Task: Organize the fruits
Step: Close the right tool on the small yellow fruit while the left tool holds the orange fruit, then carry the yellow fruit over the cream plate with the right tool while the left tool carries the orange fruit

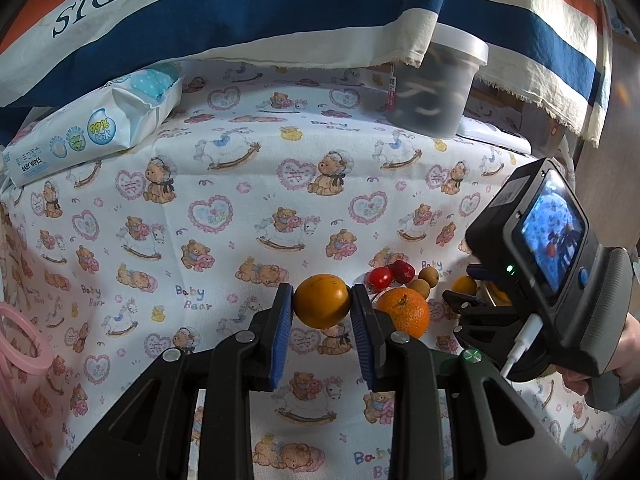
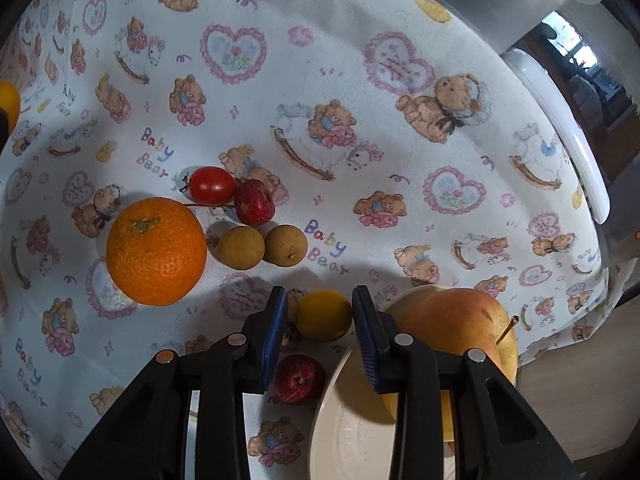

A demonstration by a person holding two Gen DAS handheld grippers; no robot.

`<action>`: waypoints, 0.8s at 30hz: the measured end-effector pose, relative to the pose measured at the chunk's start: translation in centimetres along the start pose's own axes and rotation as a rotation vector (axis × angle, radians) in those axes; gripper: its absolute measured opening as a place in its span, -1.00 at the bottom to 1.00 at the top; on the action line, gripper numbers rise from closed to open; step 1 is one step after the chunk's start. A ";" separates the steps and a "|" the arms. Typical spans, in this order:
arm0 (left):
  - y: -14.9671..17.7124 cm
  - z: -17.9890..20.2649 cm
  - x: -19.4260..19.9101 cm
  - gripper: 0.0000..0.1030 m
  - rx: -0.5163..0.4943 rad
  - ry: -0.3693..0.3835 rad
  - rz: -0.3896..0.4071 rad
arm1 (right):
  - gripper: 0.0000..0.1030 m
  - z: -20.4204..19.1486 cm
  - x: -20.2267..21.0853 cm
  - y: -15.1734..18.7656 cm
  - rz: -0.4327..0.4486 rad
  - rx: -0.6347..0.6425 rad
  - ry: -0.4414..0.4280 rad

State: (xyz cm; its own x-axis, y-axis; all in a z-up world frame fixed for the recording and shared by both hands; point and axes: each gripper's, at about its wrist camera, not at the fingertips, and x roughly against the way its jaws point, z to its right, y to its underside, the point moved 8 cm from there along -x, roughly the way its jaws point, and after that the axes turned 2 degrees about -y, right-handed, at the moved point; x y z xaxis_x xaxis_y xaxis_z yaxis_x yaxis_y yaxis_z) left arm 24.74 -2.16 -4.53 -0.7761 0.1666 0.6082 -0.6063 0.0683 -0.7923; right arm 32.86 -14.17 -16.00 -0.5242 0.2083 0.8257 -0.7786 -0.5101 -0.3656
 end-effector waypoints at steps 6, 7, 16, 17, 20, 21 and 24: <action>-0.1 0.0 0.1 -0.46 0.002 0.001 0.003 | -0.42 -1.1 1.6 0.6 0.042 -0.080 -0.102; -0.1 0.0 0.1 -0.46 0.001 0.001 0.004 | -0.42 -1.0 2.1 0.8 0.056 -0.091 -0.117; -0.2 0.1 0.3 -0.46 -0.002 0.003 0.003 | -0.42 -3.0 6.3 2.5 0.155 -0.238 -0.455; -0.2 0.1 0.4 -0.46 -0.003 0.003 0.004 | -0.42 -3.2 6.4 2.8 0.159 -0.239 -0.465; -0.1 0.3 0.4 -0.46 -0.008 -0.001 0.004 | -0.42 -3.2 5.9 3.3 0.158 -0.227 -0.471; -0.1 0.3 0.4 -0.46 -0.009 -0.001 0.003 | -0.42 -3.2 5.6 3.5 0.150 -0.229 -0.470; -0.1 0.3 0.2 -0.45 -0.011 -0.001 0.000 | -0.42 -3.0 6.8 4.0 0.138 -0.233 -0.464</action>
State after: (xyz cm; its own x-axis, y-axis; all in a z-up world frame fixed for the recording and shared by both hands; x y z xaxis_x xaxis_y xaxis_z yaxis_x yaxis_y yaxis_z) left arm 24.57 -2.39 -4.31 -0.7764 0.1652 0.6082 -0.6043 0.0791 -0.7928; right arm 25.14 -12.31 -13.19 -0.4607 -0.2649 0.8471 -0.7968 -0.2969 -0.5262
